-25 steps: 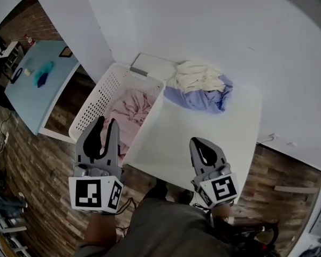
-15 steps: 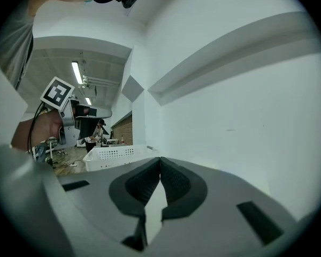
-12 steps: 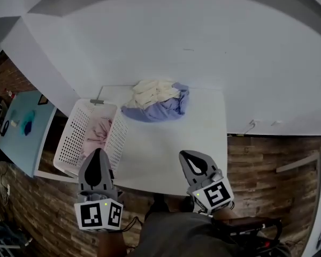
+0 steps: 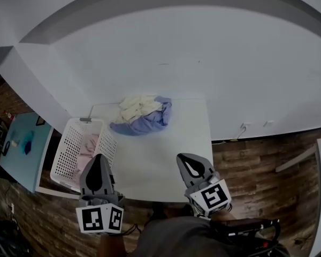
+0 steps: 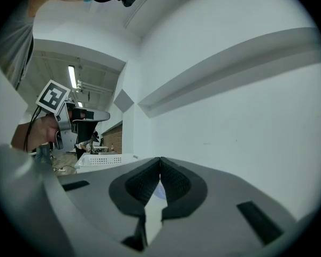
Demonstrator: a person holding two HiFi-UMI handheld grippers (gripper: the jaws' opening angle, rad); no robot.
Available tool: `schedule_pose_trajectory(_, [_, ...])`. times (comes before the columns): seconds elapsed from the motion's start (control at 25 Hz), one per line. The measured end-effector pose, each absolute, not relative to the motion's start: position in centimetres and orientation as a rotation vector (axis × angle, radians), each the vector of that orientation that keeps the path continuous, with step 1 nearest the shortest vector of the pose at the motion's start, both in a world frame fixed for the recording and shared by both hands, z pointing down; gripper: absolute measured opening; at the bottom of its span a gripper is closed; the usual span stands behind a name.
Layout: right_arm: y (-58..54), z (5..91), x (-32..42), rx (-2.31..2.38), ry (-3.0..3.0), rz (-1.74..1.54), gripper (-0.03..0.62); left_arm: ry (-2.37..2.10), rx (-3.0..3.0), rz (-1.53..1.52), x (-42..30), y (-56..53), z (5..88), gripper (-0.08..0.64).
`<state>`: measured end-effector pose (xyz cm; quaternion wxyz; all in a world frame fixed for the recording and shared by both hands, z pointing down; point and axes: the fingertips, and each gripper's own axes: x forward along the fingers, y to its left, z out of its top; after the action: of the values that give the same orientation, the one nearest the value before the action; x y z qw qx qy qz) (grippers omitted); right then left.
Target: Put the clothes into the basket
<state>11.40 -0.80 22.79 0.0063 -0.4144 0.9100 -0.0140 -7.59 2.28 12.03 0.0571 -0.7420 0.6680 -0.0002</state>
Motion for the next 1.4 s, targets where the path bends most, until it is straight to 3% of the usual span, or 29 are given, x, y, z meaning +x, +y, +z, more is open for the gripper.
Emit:
schedule_pose_trajectory(0.6, [-1.8, 22.6, 14.5, -1.318, 2.781, -0.093, 0.008, 1.975, -2.244, 0.035, -3.2, 1.9, 11.3, 0.008])
schedule_pose_trajectory(1.4, [-14.2, 29.3, 5.1, -1.346, 2.949, -0.233, 0.008, 1.867, -2.596, 0.008, -5.9, -10.1, 19.8, 0.008])
